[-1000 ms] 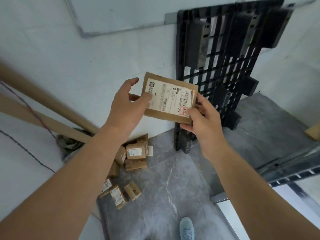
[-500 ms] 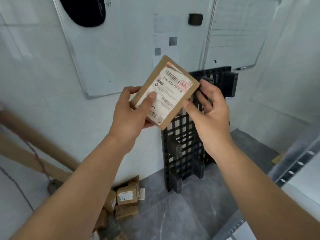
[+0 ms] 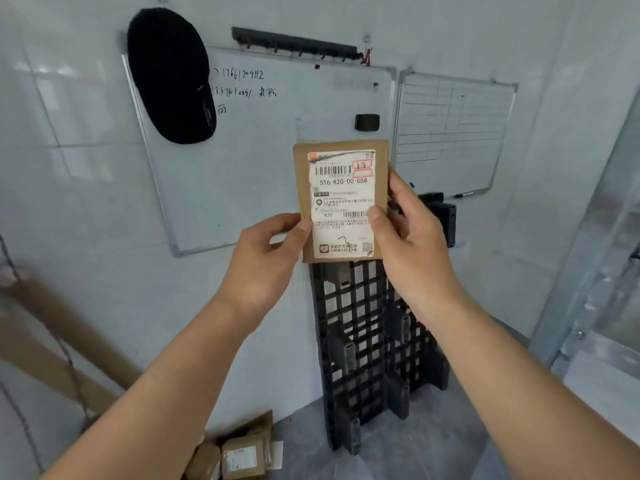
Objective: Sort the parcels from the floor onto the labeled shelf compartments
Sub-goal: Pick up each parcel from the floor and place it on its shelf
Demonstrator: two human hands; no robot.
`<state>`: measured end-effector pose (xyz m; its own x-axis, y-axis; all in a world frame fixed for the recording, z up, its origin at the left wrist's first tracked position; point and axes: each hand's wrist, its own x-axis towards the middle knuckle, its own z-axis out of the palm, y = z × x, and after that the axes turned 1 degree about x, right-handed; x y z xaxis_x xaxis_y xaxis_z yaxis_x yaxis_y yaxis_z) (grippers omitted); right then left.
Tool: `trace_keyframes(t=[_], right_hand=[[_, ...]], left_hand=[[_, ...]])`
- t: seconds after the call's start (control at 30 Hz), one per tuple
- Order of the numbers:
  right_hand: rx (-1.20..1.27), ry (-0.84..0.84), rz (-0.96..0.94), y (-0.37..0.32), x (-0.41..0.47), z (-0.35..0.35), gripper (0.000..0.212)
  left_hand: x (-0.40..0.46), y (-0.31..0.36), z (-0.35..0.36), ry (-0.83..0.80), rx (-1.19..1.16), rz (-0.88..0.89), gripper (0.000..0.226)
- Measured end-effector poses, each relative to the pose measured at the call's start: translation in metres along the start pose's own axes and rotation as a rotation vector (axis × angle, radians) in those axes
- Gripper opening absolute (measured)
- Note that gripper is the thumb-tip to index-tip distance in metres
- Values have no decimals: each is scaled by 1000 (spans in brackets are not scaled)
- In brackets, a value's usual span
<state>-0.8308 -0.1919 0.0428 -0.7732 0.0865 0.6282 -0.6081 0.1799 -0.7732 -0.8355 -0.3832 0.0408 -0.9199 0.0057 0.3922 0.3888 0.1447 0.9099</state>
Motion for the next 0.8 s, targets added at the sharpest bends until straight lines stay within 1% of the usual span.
trace_keyframes(t=[0.2,0.33,0.4,0.5,0.6,0.7,0.8], right_hand=[[-71,0,-4,-10,-2,-28,58],[-81,3,20,-23,-9,-48,57],[-106,31,25,-31,-14,-58,57],[-145,124,14,-43,-25,-72,54],[-201,251,3,-55,-45,-85,46],[-289,347,50,-68,-72,-100,44],[-392,467,86,-88,-103,-113,43]], left_hand=[[-7,18,23,-37,-14,59,26],[-5,26,36,-35,-47,96,41],[-5,30,43,-77,-52,120,45],[-4,35,55,-172,-71,152,44],[-2,36,65,-271,-62,201,41],[-6,41,78,-400,-53,248,39],[-22,46,92,-529,-84,302,43]])
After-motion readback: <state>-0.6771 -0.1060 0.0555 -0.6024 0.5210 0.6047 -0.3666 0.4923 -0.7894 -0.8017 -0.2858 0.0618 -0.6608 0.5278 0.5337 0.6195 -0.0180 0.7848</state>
